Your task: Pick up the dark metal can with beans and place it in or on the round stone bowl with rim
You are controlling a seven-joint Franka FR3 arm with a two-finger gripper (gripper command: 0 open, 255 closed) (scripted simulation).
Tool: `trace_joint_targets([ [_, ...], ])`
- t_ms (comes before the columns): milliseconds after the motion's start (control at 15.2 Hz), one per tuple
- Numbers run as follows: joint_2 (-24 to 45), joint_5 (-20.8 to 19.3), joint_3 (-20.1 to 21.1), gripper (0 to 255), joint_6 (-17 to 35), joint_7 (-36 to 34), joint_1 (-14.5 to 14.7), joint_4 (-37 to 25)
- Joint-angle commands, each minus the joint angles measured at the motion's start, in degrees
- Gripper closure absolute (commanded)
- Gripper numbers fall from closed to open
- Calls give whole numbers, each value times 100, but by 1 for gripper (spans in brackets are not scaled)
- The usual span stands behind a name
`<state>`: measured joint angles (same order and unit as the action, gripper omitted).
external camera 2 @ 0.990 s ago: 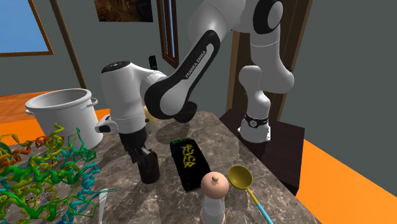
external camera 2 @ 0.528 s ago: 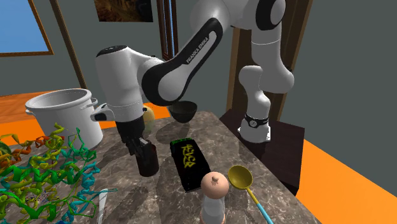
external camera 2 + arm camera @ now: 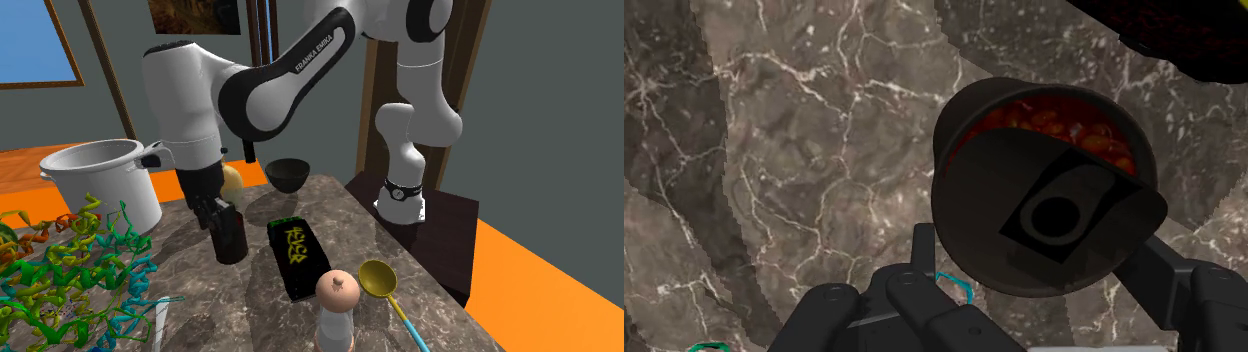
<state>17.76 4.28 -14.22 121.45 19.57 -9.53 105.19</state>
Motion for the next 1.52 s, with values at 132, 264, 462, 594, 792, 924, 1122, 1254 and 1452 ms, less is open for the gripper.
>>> trace_joint_targets([
  [132, -128, -43, -14, 255, -282, -30, 13, -158],
  [264, -185, -61, -20, 255, -418, -41, 16, -239],
  [462, -261, -86, -28, 255, -624, -56, 21, -372],
  [594, -307, -100, -32, 255, -763, -65, 23, -467],
  [792, -367, -120, -39, 255, -975, -76, 26, -620],
  [924, -393, -128, -41, 255, -1075, -81, 26, -695],
  [1122, -911, -250, -154, 255, -911, 108, -66, -29],
  [1254, -1239, -340, -235, 255, -827, 236, -137, 370],
  [1452, -1709, -488, -364, 255, -736, 435, -261, 909],
])
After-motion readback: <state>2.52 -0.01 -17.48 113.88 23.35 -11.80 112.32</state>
